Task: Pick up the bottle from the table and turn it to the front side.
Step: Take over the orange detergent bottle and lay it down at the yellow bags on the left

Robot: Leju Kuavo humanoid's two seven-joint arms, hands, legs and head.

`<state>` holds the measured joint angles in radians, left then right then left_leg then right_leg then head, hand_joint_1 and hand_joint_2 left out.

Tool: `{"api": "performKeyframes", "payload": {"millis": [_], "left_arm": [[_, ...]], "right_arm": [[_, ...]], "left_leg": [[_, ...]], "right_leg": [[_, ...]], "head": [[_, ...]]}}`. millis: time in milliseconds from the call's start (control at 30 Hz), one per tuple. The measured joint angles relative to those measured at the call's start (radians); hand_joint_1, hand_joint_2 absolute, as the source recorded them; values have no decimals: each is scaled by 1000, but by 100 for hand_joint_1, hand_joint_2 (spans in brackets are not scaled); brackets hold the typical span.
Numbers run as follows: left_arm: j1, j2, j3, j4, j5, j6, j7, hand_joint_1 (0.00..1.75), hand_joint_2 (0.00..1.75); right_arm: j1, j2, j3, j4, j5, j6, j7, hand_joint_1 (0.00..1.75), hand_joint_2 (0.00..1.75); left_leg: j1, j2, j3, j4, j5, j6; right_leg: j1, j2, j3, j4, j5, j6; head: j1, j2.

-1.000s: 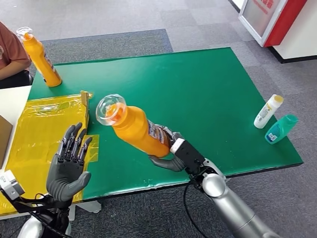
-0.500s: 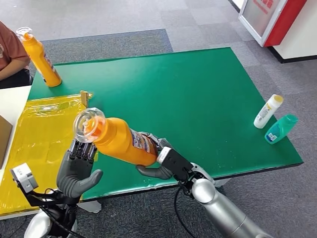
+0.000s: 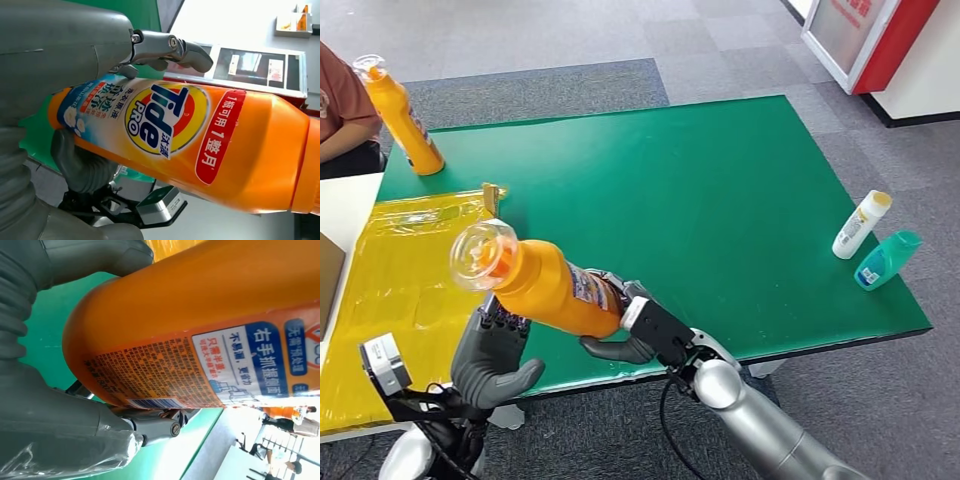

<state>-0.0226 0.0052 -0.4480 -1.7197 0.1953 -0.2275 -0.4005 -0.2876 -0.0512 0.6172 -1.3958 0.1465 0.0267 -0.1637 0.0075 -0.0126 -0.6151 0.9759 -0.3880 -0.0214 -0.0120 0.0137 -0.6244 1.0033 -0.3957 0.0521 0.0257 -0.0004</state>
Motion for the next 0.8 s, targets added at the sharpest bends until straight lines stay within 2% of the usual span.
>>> {"api": "performKeyframes", "payload": {"millis": [800], "left_arm": [[-43, 9, -43, 0, -64, 80, 11, 0, 175]], "right_arm": [[-6, 55, 79, 124, 49, -35, 9, 175, 175]], "left_leg": [[0, 0, 0, 0, 0, 0]], "right_leg": [[0, 0, 0, 0, 0, 0]], "head": [[0, 0]]}}
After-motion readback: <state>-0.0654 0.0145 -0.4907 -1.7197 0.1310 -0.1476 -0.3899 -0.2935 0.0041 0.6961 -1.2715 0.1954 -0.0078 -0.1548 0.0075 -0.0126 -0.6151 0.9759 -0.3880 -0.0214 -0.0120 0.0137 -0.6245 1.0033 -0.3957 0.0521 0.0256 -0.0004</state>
